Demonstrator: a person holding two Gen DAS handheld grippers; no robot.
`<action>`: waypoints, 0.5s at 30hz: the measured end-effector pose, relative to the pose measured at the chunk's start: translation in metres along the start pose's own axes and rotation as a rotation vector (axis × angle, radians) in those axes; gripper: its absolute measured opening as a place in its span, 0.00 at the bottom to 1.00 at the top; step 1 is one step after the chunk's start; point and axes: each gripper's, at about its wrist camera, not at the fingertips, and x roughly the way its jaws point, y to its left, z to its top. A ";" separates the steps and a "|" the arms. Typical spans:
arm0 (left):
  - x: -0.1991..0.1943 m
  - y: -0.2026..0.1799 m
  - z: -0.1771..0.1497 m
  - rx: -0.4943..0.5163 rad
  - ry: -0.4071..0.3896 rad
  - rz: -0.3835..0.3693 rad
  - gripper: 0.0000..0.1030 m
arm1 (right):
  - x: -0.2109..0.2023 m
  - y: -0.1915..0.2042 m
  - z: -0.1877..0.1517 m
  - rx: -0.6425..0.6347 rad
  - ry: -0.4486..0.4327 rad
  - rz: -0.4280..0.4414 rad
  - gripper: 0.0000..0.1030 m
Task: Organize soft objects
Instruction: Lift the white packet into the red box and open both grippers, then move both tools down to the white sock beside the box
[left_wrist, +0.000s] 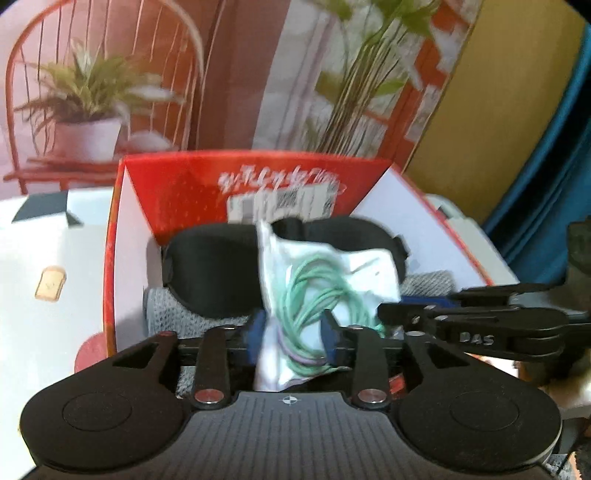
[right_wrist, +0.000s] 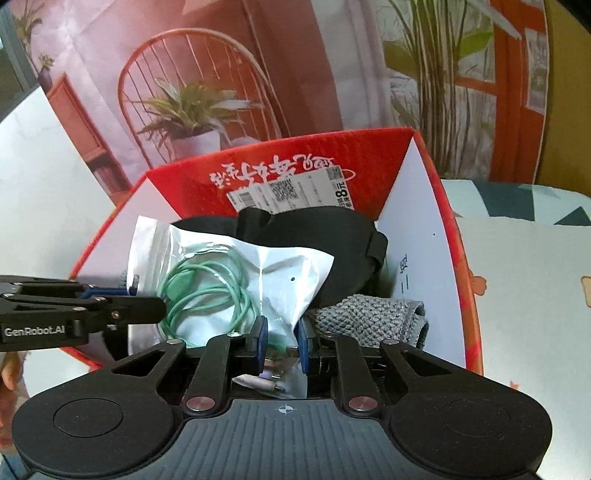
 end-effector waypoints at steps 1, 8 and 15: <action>-0.004 -0.002 0.000 0.006 -0.017 0.004 0.46 | -0.001 0.001 -0.002 0.002 -0.005 -0.007 0.17; -0.042 -0.010 -0.005 0.035 -0.157 0.078 0.55 | -0.021 0.014 -0.010 -0.055 -0.107 -0.083 0.29; -0.087 -0.008 -0.028 -0.007 -0.262 0.146 0.58 | -0.064 0.023 -0.034 -0.129 -0.312 -0.039 0.34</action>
